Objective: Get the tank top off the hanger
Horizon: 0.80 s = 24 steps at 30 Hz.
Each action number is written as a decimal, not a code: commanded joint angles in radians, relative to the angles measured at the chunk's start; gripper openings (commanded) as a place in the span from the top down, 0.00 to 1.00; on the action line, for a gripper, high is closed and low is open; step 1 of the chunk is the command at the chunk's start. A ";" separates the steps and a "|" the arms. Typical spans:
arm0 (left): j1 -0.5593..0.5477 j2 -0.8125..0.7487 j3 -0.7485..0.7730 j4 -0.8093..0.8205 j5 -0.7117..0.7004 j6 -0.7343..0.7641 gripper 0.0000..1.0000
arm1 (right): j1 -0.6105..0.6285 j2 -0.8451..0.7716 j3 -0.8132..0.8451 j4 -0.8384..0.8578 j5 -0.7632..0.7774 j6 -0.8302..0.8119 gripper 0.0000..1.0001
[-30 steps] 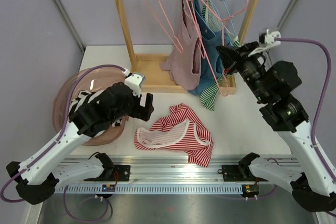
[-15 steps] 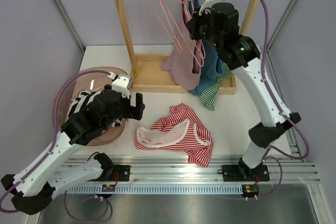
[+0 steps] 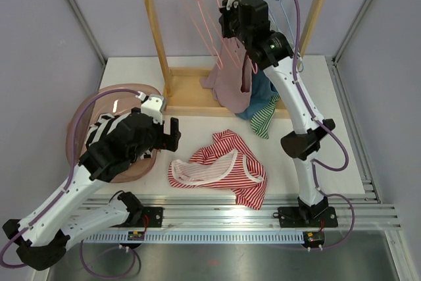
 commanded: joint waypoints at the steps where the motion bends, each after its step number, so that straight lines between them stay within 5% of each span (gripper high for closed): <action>1: 0.008 -0.014 -0.007 0.049 0.027 0.016 0.01 | 0.000 0.022 0.070 0.102 0.023 -0.053 1.00; 6: 0.016 -0.019 -0.005 0.050 0.054 0.016 0.01 | -0.002 0.020 0.044 0.095 -0.022 -0.038 0.98; 11: 0.016 -0.004 0.011 0.049 0.097 -0.010 0.01 | 0.000 -0.018 0.007 0.089 -0.049 -0.016 0.70; 19: 0.010 0.047 0.064 0.064 0.153 -0.087 0.01 | 0.008 -0.219 -0.109 0.070 -0.072 0.015 0.48; 21: -0.013 0.065 0.062 0.082 0.154 -0.104 0.01 | 0.008 -0.321 -0.193 0.072 -0.070 0.051 0.35; 23: -0.064 0.111 0.057 0.111 0.125 -0.128 0.01 | 0.008 -0.450 -0.317 0.088 -0.081 0.076 0.06; 24: -0.082 0.134 0.056 0.122 0.116 -0.134 0.01 | 0.008 -0.496 -0.368 0.099 -0.087 0.082 0.01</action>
